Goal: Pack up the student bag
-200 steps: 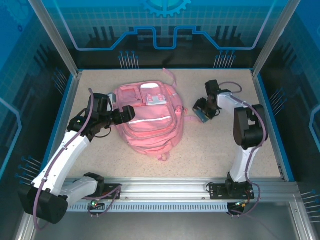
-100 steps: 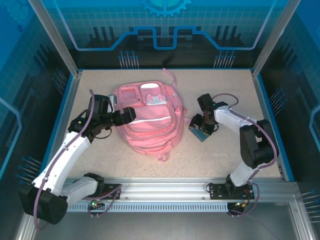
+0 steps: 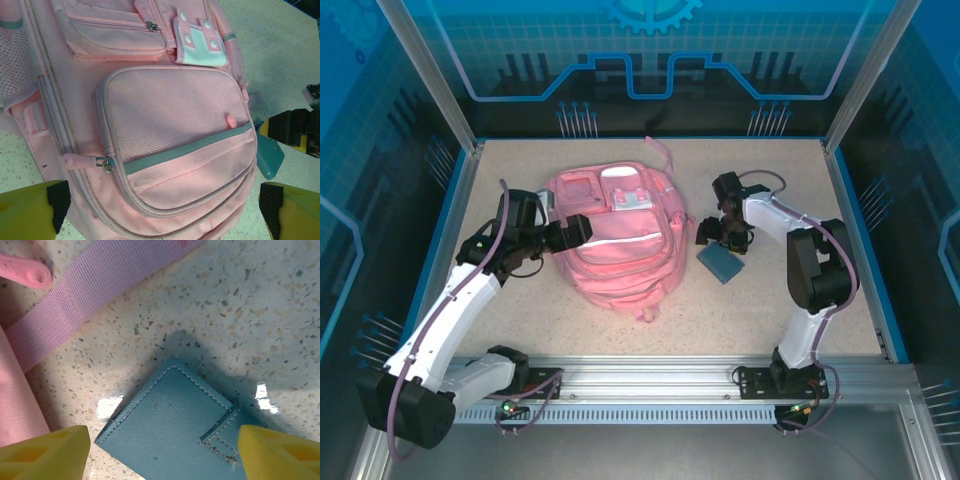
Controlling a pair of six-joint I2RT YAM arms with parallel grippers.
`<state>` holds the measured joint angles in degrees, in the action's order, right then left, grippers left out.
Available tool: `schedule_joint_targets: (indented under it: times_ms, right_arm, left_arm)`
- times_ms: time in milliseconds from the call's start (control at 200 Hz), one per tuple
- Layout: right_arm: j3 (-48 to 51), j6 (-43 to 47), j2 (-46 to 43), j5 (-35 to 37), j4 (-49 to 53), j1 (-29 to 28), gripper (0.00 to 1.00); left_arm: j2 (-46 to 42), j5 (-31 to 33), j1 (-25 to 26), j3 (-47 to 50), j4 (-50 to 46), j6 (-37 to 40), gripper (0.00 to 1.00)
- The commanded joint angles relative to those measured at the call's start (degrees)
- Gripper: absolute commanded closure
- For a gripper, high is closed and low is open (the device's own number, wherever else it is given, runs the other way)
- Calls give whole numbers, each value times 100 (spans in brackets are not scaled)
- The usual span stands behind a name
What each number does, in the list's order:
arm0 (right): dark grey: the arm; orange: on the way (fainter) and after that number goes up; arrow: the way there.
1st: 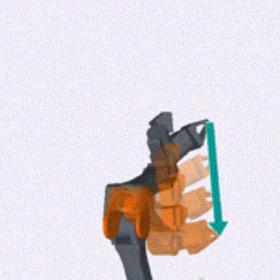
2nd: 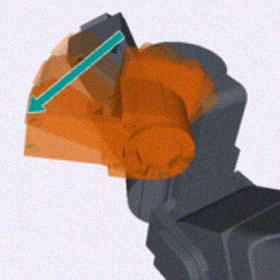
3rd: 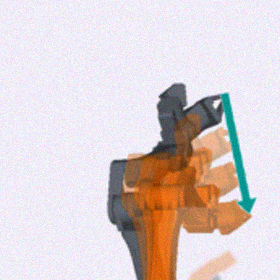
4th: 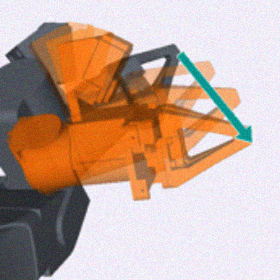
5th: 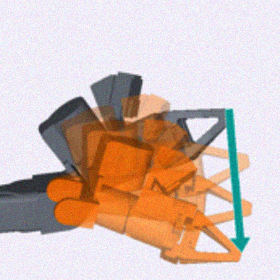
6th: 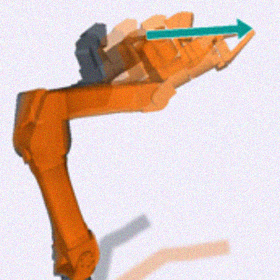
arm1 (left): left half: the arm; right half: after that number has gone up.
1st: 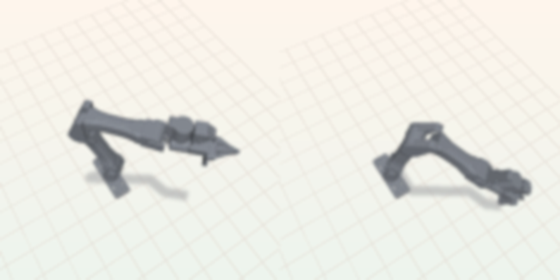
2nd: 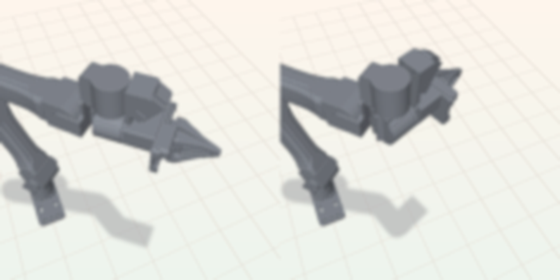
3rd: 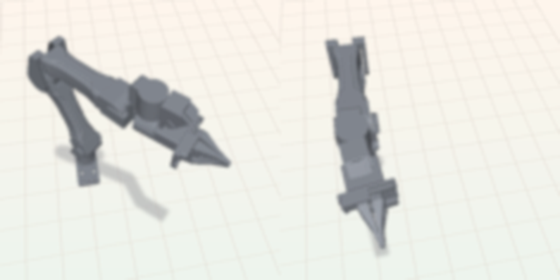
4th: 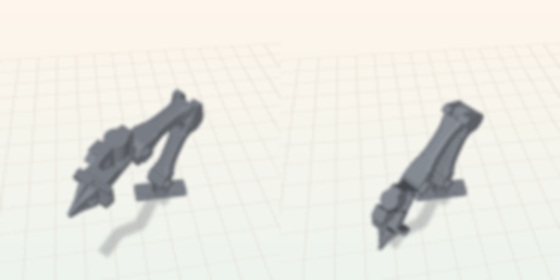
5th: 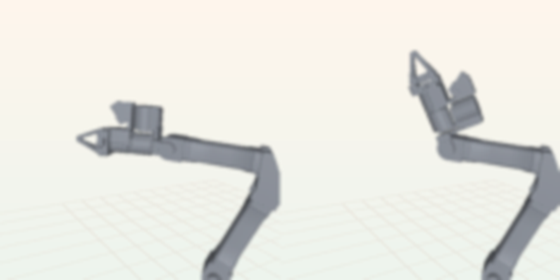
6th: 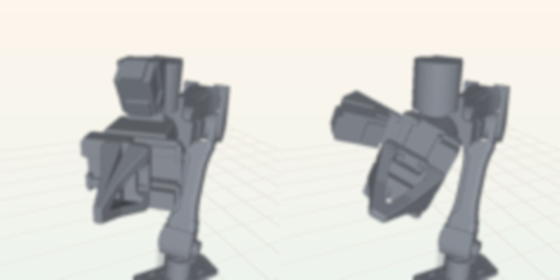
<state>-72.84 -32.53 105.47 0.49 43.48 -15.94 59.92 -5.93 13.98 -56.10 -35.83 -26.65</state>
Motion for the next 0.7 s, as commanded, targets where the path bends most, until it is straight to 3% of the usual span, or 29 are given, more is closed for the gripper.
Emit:
schedule_joint_targets:
  times_ms: [0,400,550,635,695]
  right_arm:
    - [102,101,96,-217,188,-81,19]
    - [845,-1088,-390,-449,-50,-893,20]
    - [490,-925,-638,647,619,-1307,22]
    - [216,-397,-710,1260,980,-1511,24]
    - [122,194,-729,1286,1071,-1681,25]
  left_arm:
    - [-9,-171,-54,-33,13,114,1]
    - [0,-220,-56,-59,37,100,1]
    - [2,-242,-55,-94,11,141,1]
    - [10,-242,-59,-120,10,152,1]
    - [15,-241,-60,-142,7,165,1]
